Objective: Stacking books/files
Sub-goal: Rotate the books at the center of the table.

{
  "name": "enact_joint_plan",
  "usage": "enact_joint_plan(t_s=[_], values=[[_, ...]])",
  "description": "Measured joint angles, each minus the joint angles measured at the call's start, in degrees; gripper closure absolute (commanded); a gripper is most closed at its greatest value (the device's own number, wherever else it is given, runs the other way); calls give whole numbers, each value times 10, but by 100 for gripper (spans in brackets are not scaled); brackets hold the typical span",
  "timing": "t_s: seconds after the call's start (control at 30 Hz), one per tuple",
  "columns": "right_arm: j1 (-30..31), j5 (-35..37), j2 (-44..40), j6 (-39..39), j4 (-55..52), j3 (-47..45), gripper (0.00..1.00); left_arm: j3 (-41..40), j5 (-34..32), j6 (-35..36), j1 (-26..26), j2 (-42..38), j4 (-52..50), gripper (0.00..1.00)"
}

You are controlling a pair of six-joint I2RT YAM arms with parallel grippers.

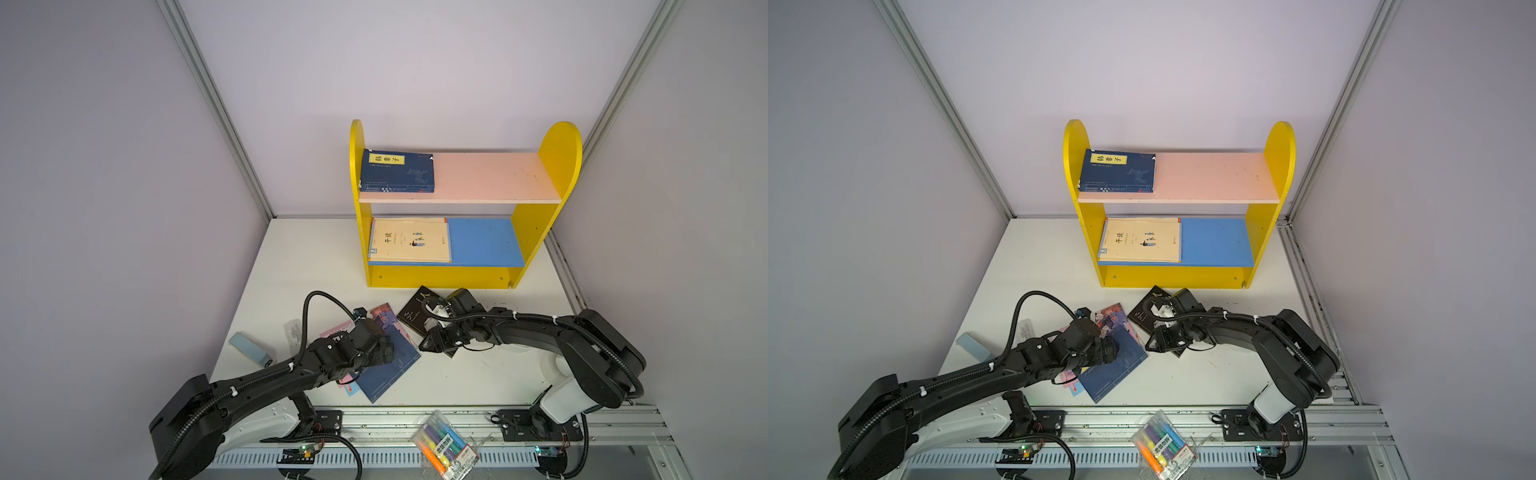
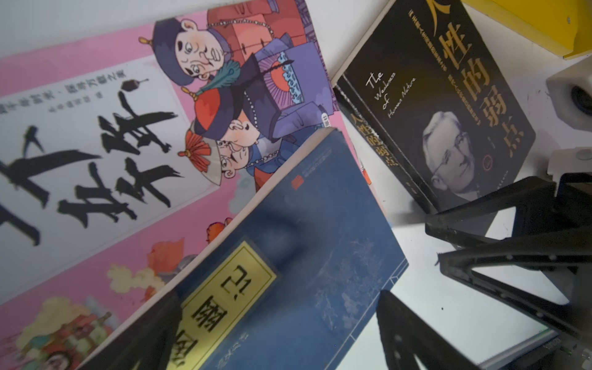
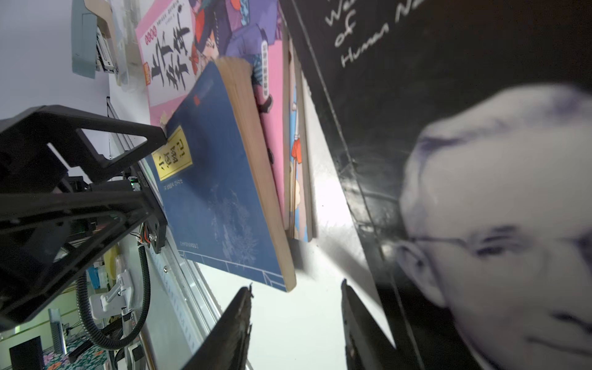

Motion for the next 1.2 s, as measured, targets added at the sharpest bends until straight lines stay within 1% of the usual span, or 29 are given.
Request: enact_joint_plan(t_s=[0.2, 0.37, 0.5, 0.73, 0.97, 1.2], values=[[7, -18, 30, 7, 22, 5, 53, -37, -5, -21, -1, -35, 28, 2], [7, -41, 51, 14, 47, 12, 53, -59, -16, -35, -2, -49, 54, 2], [7, -60, 66, 18, 62, 15, 57, -69, -23, -41, -2, -49, 80, 2], [5, -94, 87, 39, 87, 13, 63, -73, -43, -43, -1, -43, 91, 2], [7, -138, 110, 66, 124, 8, 64, -76, -71, -41, 0, -35, 99, 2], [12, -134, 102, 69, 139, -4, 63, -77, -74, -41, 0, -32, 105, 2]])
